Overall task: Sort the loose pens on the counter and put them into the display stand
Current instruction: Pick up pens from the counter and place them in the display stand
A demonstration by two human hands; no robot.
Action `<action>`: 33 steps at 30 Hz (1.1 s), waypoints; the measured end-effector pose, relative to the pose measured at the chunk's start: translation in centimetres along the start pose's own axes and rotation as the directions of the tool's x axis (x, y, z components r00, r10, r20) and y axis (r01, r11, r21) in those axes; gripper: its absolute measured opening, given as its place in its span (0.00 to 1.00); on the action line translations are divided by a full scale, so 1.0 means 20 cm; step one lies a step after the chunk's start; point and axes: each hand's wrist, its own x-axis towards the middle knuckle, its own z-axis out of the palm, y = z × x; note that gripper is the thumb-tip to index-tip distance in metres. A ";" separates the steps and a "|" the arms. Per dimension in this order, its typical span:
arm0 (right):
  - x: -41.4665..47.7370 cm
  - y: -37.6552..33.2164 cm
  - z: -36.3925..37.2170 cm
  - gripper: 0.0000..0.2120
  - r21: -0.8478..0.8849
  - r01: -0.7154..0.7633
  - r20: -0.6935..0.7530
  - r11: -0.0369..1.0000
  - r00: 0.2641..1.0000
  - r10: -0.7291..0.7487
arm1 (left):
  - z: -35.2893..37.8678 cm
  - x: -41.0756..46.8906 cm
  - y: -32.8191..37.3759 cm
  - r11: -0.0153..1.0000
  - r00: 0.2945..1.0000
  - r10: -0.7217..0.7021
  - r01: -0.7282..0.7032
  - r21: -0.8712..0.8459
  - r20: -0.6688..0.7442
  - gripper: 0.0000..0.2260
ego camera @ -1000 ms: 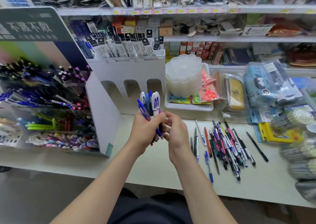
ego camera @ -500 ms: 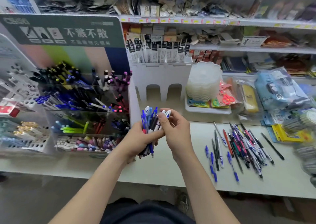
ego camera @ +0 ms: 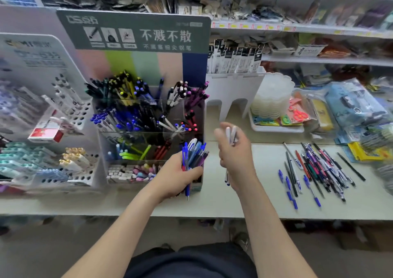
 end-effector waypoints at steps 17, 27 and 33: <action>-0.03 -0.09 0.33 0.14 -0.086 -0.086 0.126 0.993 0.987 0.097 | -0.33 -0.08 -0.01 0.996 0.991 -0.008 -0.004 0.091 0.130 0.09; 0.13 -0.21 0.33 0.14 0.212 0.221 -0.078 0.952 0.975 -0.209 | -0.28 -0.03 -0.05 0.997 0.972 -0.058 0.069 0.040 -0.228 0.10; 0.09 -0.24 0.32 0.15 -0.262 0.191 0.330 0.946 0.939 -0.098 | -0.22 0.07 -0.03 0.987 0.828 -0.120 0.039 -0.158 -0.547 0.09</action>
